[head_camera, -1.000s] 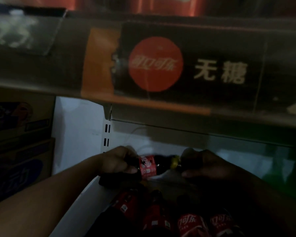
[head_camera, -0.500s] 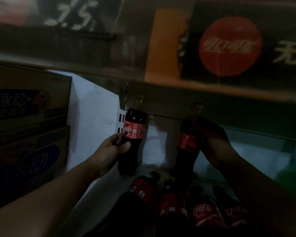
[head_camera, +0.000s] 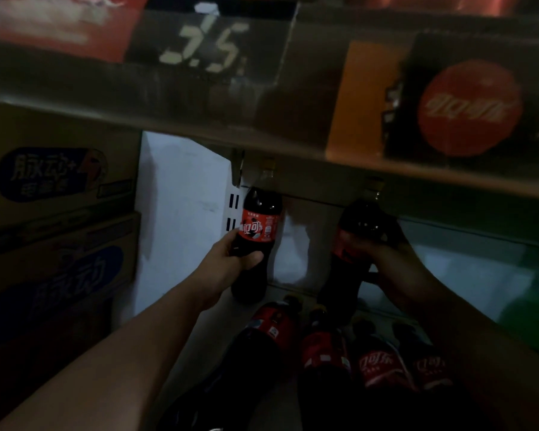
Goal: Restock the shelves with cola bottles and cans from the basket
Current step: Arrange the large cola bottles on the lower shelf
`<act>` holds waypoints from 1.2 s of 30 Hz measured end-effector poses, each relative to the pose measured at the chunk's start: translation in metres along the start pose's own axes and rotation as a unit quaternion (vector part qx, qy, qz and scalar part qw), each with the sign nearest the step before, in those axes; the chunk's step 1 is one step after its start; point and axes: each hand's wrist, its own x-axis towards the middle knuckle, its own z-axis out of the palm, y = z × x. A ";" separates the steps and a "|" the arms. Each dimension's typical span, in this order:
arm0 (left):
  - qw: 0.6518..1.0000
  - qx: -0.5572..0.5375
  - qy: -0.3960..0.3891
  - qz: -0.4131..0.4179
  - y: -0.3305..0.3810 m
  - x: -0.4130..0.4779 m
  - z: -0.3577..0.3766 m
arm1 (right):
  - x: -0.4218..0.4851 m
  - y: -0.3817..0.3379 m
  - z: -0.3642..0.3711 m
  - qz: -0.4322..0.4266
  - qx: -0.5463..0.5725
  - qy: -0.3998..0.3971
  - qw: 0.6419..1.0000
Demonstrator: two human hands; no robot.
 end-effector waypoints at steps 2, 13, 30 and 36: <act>1.000 0.002 0.002 0.003 0.000 -0.001 0.002 | -0.002 0.009 0.000 0.003 -0.010 0.005 1.000; 0.998 0.048 -0.001 0.031 -0.009 -0.003 0.001 | 0.016 0.039 0.007 0.006 -0.150 -0.030 0.988; 0.989 0.138 0.002 0.062 -0.020 0.010 0.000 | 0.051 0.071 0.058 0.025 -0.258 0.006 0.966; 0.989 0.136 -0.002 0.059 -0.022 0.018 0.001 | 0.061 0.076 0.041 0.032 -0.268 0.004 0.963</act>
